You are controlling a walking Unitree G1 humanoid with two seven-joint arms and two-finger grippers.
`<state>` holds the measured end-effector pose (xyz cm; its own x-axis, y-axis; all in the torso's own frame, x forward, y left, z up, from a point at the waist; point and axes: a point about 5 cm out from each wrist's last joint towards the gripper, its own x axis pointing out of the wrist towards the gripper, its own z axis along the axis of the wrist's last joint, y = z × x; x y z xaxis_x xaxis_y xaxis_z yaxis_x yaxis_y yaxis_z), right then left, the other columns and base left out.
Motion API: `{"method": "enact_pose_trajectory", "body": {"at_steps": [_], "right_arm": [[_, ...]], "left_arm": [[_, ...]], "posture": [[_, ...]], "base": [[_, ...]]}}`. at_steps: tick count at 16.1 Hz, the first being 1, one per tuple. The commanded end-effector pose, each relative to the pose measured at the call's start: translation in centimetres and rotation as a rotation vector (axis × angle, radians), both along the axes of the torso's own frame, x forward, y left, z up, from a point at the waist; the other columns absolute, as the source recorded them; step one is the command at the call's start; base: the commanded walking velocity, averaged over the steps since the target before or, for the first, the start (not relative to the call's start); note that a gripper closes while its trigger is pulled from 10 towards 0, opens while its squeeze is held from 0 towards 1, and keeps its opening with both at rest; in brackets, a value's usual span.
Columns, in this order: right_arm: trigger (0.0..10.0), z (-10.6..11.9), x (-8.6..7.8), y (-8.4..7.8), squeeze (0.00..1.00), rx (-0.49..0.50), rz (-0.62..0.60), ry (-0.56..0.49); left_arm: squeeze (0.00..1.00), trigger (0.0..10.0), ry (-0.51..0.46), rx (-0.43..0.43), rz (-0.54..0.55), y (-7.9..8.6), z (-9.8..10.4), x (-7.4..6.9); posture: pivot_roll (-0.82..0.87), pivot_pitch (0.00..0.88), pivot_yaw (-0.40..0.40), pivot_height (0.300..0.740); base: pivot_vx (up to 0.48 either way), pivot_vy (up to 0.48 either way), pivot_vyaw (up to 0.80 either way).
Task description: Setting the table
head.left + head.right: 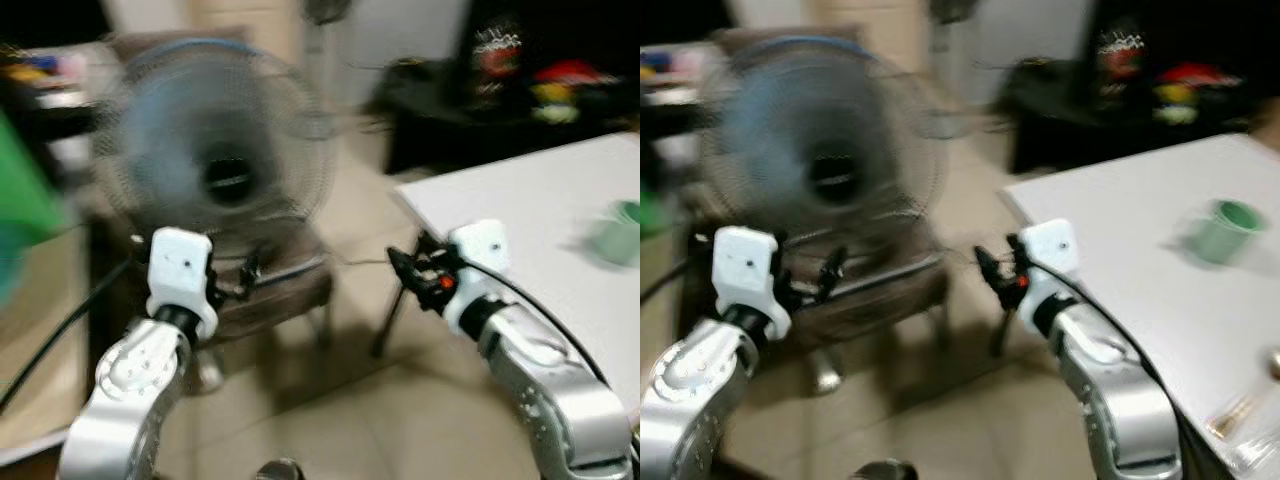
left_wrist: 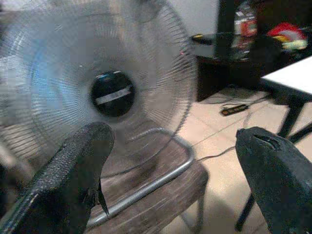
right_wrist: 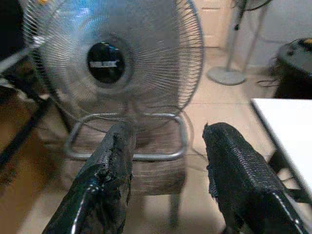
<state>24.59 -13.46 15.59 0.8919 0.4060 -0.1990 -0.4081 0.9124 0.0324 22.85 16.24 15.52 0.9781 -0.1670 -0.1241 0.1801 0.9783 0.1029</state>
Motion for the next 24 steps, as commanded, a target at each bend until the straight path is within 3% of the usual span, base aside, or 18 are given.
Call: {"method": "enact_pose_trajectory", "body": {"at_steps": [1, 8, 24], "right_arm": [[10.0, 0.1, 0.0, 0.4, 0.0, 0.007, 0.021, -0.003], [10.0, 0.1, 0.4, 0.7, 0.0, 0.021, 0.005, -0.008], [10.0, 0.2, 1.3, 1.5, 0.0, 0.048, 0.077, -0.02]], "left_arm": [[0.0, 10.0, -0.028, 0.012, 0.017, 0.3, 0.5, 0.1], [0.0, 10.0, -0.045, -0.002, -0.002, 0.3, 0.8, 0.0], [0.0, 10.0, -0.077, 0.016, -0.003, 0.4, 1.6, 0.3]], "posture": [[0.16, 0.0, -0.005, 0.74], [0.17, 0.0, -0.005, 0.74], [0.2, 0.0, -0.033, 0.74]], "base": [[0.0, 0.0, 0.8], [0.0, 0.0, 0.8], [0.271, 0.0, 0.8]]}}
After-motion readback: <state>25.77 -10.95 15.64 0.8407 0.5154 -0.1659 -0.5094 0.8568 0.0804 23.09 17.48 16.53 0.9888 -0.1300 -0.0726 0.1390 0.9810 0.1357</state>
